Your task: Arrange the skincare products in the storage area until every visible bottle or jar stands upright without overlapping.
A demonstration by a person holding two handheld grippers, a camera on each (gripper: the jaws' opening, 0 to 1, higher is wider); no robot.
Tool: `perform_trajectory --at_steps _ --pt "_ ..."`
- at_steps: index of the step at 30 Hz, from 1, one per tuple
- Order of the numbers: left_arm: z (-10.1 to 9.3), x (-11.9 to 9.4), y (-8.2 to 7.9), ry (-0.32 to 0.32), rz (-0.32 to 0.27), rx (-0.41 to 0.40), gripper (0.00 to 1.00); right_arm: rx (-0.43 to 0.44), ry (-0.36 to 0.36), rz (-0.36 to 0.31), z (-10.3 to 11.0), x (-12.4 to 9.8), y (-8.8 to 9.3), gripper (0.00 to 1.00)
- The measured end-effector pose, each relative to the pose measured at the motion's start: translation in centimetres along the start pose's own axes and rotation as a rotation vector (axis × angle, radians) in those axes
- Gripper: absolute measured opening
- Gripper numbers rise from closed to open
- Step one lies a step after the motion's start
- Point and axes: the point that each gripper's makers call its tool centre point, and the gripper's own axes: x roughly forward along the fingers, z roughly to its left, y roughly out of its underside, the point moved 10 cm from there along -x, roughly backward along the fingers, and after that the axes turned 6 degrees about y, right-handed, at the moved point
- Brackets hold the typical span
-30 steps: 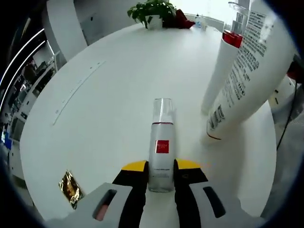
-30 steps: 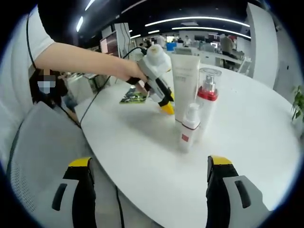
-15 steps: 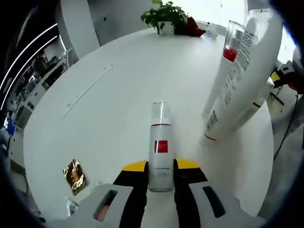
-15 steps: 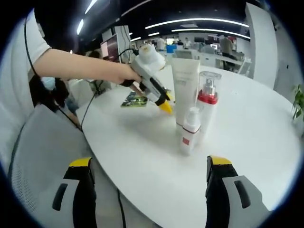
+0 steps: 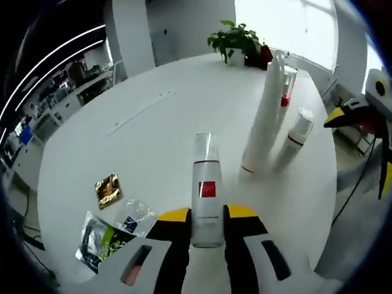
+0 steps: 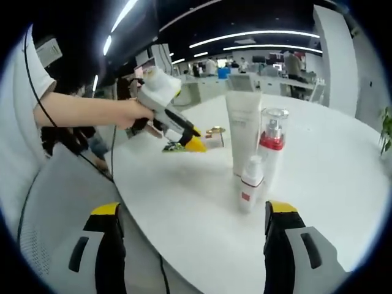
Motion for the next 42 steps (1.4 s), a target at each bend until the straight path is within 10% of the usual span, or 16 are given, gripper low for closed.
perform_trajectory --at_steps 15,24,42 --pt "-6.6 -7.5 0.4 -0.086 -0.190 -0.002 0.25 0.279 -0.115 -0.222 2.5 -0.2 -2.9 0.83" --pt "-10.7 -10.5 0.8 -0.087 -0.278 0.010 0.25 0.602 -0.198 -0.338 4.1 0.4 -3.8 0.70" --pt "-16.0 -13.3 -1.1 -0.107 -0.336 0.201 0.25 0.718 -0.300 -0.354 8.2 1.3 -5.5 0.39"
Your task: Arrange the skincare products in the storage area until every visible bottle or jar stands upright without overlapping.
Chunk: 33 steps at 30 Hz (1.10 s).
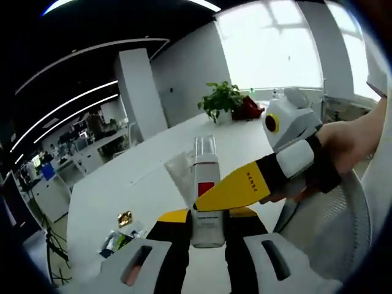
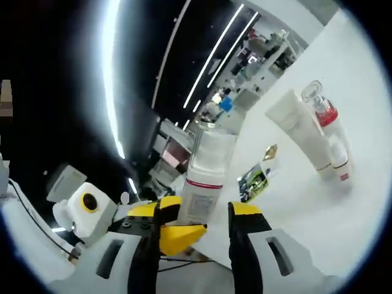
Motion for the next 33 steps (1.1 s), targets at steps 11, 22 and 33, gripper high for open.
perform_trajectory --at_steps 11,22,33 --pt "-0.1 -0.3 0.3 -0.027 0.016 0.000 0.25 0.012 0.046 -0.028 -0.4 0.0 -0.1 0.23" --pt "-0.2 -0.2 0.6 0.025 0.002 0.043 0.26 -0.002 0.059 -0.045 -0.8 -0.5 0.1 0.20" --pt "0.6 -1.1 1.0 0.187 -0.003 0.042 0.38 -0.455 0.022 0.047 -1.0 -1.4 -1.6 0.19"
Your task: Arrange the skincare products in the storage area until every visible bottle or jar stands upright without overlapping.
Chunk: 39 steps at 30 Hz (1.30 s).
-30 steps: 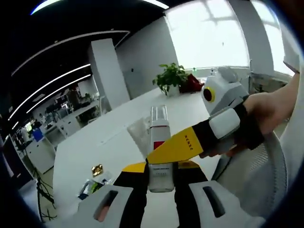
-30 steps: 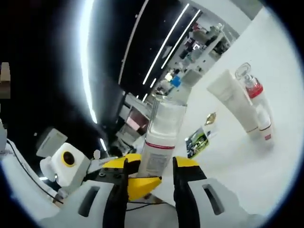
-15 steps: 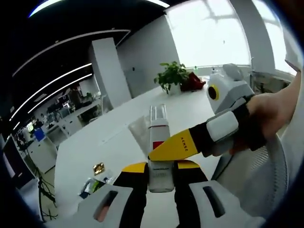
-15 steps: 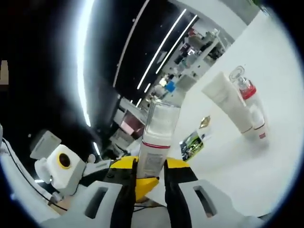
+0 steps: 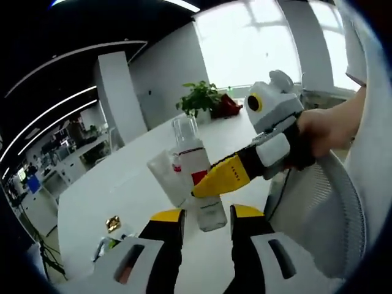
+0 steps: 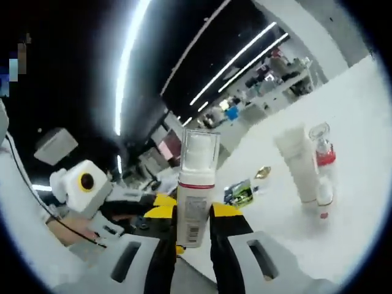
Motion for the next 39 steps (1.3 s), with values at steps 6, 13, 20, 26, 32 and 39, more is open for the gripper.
perform_trajectory --at_steps 6,13,20,26,32,39 --pt "0.3 -1.2 -0.3 0.180 -0.027 -0.032 0.40 -0.314 -0.143 0.119 0.4 -0.6 -0.2 0.19" --pt "0.8 -1.6 -1.3 0.288 -0.022 -0.051 0.38 -0.453 -0.273 0.165 0.9 -0.7 -0.3 0.19" --pt "0.8 -1.2 -2.5 0.336 -0.006 -0.005 0.38 -0.582 -0.342 0.231 1.2 -0.1 0.2 0.19" --pt "0.8 -0.5 -2.5 0.361 0.052 0.055 0.35 -0.649 -0.391 0.258 1.3 0.4 0.4 0.19" --pt "0.8 0.2 -2.3 0.379 0.089 0.092 0.28 -0.673 -0.417 0.281 0.9 0.8 0.7 0.19" --pt "0.9 1.2 -2.4 0.386 0.109 0.112 0.25 -0.707 -0.414 0.298 0.0 1.0 0.8 0.19"
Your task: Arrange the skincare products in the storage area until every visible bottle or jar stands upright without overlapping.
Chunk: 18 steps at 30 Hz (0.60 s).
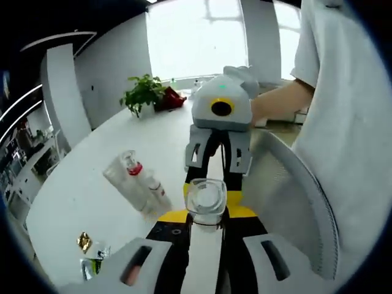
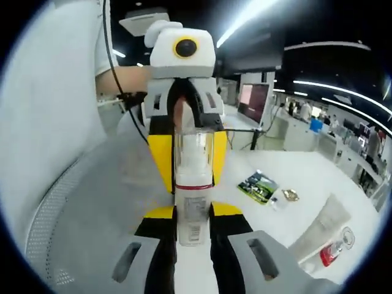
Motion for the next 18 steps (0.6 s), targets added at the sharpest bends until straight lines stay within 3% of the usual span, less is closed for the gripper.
perform_trajectory --at_steps 9,13,18 --pt "0.9 1.4 0.0 0.012 0.048 0.006 0.24 0.035 0.029 0.017 -0.5 -0.1 1.1 0.19" --pt "1.5 2.2 0.2 0.023 0.067 0.012 0.24 0.052 0.074 0.048 -0.6 -0.1 1.9 0.20" --pt "2.6 3.8 0.2 0.055 0.059 0.010 0.24 0.148 0.156 0.054 -1.0 -0.6 3.3 0.21"
